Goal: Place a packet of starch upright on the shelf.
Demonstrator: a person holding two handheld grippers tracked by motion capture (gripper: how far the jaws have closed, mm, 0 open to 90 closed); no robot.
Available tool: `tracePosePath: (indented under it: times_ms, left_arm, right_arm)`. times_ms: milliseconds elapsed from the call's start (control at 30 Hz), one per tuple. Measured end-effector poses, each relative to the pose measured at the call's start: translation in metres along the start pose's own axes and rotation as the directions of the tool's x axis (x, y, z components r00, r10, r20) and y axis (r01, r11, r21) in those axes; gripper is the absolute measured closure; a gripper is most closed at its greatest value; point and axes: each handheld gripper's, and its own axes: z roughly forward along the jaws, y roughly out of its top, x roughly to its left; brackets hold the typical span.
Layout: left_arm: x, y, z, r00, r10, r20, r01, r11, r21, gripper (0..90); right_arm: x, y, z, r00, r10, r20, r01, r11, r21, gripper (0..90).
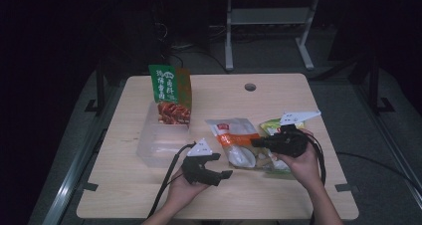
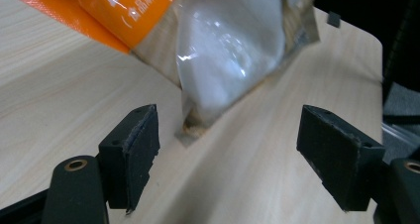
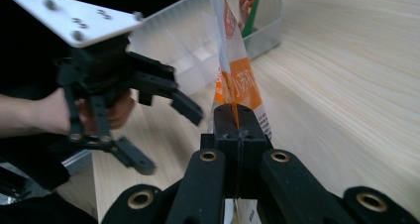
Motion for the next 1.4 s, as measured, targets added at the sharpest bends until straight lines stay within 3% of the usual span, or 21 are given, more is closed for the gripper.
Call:
tracePosePath:
  times_ms: [67,167,200,233,300,333,400,433,500,533,600,633,767,900,967,1067,1267,1400]
  left_arm:
    - [0.006,0.003,0.005,0.9996,-0.025,0.014,0.025,0.9997,0.0,27.4]
    - [0.021,0.007,0.013,0.991,-0.115,0.067,0.117,0.9928,-0.023,31.5]
    - [0.021,0.007,0.013,0.991,-0.115,0.067,0.117,0.9928,-0.023,34.0]
    - [0.027,0.008,0.016,0.9848,-0.146,0.094,0.149,0.9884,-0.028,34.0]
    - [0.033,0.009,0.019,0.9716,-0.193,0.138,0.199,0.9792,-0.037,44.8]
    - [0.036,0.009,0.021,0.9655,-0.198,0.17,0.208,0.9769,-0.047,50.9]
    - [0.035,0.01,0.022,0.9658,-0.189,0.177,0.2,0.9787,-0.046,64.3]
    - [0.034,0.012,0.024,0.9708,-0.169,0.17,0.179,0.9828,-0.046,64.3]
    - [0.033,0.012,0.023,0.9732,-0.166,0.159,0.176,0.9829,-0.053,75.0]
    - [0.034,0.013,0.021,0.973,-0.167,0.159,0.179,0.9818,-0.064,84.9]
    - [0.036,0.013,0.02,0.9693,-0.181,0.166,0.195,0.9779,-0.074,86.2]
    - [0.035,0.013,0.019,0.9705,-0.183,0.157,0.196,0.9776,-0.076,88.7]
    - [0.03,0.014,0.017,0.9809,-0.162,0.107,0.171,0.9824,-0.075,89.7]
    - [0.024,0.015,0.012,0.993,-0.115,0.024,0.117,0.9907,-0.07,90.0]
    - [0.024,0.015,0.009,0.994,-0.109,-0.002,0.109,0.9915,-0.071,90.0]
    - [0.025,0.013,0.007,0.9931,-0.117,-0.005,0.116,0.9908,-0.069,90.0]
    - [0.018,0.012,0.007,0.9982,-0.056,-0.022,0.055,0.9974,-0.048,89.9]
    - [0.017,0.012,0.006,0.9991,-0.033,-0.026,0.032,0.9988,-0.037,89.6]
  right_arm:
    - [0.0,0.0,0.001,0.9999,-0.005,-0.013,0.005,1.0,-0.001,90.0]
    - [-0.001,-0.003,0.002,0.9992,-0.008,-0.039,0.008,1.0,0.001,90.0]
    - [-0.002,-0.003,0.002,0.9987,-0.007,-0.05,0.007,1.0,0.002,90.0]
    - [-0.002,-0.003,0.002,0.9987,-0.007,-0.05,0.007,1.0,0.002,90.0]
    - [-0.003,-0.005,0.001,0.9986,-0.008,-0.052,0.008,1.0,0.004,90.0]
    - [-0.004,-0.005,0.001,0.9983,-0.006,-0.057,0.006,1.0,0.008,90.0]
    - [-0.005,-0.005,0.001,0.9977,-0.003,-0.067,0.004,1.0,0.011,90.0]
    - [-0.005,-0.005,0.001,0.9977,-0.003,-0.068,0.003,1.0,0.01,90.0]
    - [-0.005,-0.005,0.001,0.9986,-0.002,-0.052,0.003,1.0,0.021,90.0]
    - [-0.006,-0.006,0.001,0.9991,-0.001,-0.043,0.002,1.0,0.021,90.0]
    - [-0.007,-0.007,0.001,0.999,0.005,-0.044,-0.004,1.0,0.022,90.0]
    - [-0.008,-0.007,0.002,0.9989,0.013,-0.045,-0.012,1.0,0.024,90.0]
    - [-0.009,-0.008,0.003,0.9993,0.011,-0.035,-0.01,0.999,0.031,89.9]
    - [-0.011,-0.01,0.006,1.0,0.005,0.005,-0.005,0.998,0.067,89.3]
    - [-0.012,-0.013,0.009,0.9998,0.001,0.021,-0.003,0.996,0.088,88.7]
    - [-0.011,-0.013,0.015,0.9995,0.003,0.033,-0.006,0.994,0.109,87.5]
    - [-0.008,-0.011,0.028,0.9997,-0.002,0.023,-0.001,0.993,0.115,76.6]
    - [-0.003,-0.011,0.041,0.9994,-0.022,0.025,0.018,0.987,0.157,78.8]
